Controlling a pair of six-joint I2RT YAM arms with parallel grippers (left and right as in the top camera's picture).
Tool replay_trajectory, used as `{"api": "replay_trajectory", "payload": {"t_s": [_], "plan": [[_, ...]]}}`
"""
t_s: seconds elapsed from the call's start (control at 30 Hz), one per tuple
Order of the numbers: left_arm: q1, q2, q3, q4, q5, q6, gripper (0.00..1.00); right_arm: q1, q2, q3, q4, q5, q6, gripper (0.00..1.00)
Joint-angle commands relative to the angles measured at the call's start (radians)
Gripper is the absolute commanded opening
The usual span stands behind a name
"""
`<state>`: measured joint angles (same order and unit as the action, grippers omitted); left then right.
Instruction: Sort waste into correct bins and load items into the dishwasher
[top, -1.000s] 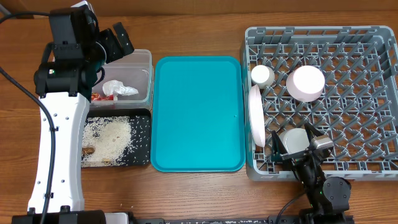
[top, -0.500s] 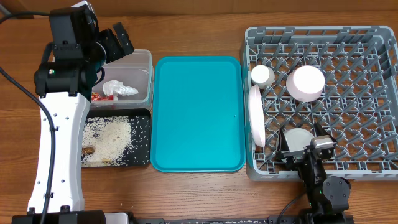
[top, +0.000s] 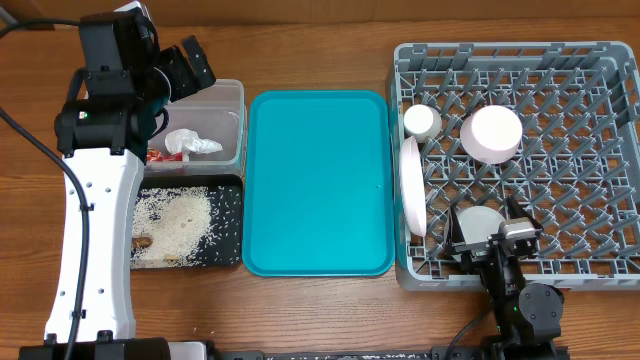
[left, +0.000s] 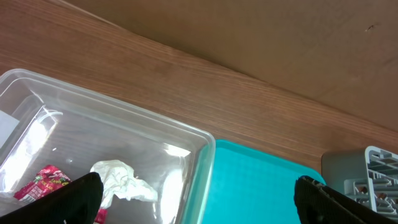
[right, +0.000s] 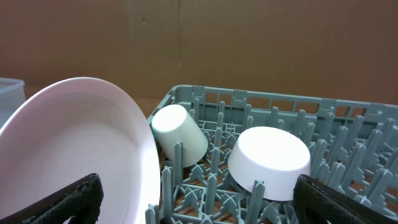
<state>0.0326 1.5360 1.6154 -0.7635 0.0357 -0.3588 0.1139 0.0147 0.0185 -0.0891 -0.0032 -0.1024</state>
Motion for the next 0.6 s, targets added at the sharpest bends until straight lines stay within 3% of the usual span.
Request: {"api": "replay_trajectory", "payload": {"t_s": [0.0, 0.57], "plan": [[-0.007, 0.001, 0.009, 0.003, -0.01, 0.015, 1.0, 0.005, -0.012, -0.011, 0.008, 0.036, 0.059, 1.0], [-0.007, 0.001, 0.009, 0.003, -0.01, 0.015, 1.0, 0.004, -0.012, -0.011, 0.008, 0.035, 0.081, 1.0]]}}
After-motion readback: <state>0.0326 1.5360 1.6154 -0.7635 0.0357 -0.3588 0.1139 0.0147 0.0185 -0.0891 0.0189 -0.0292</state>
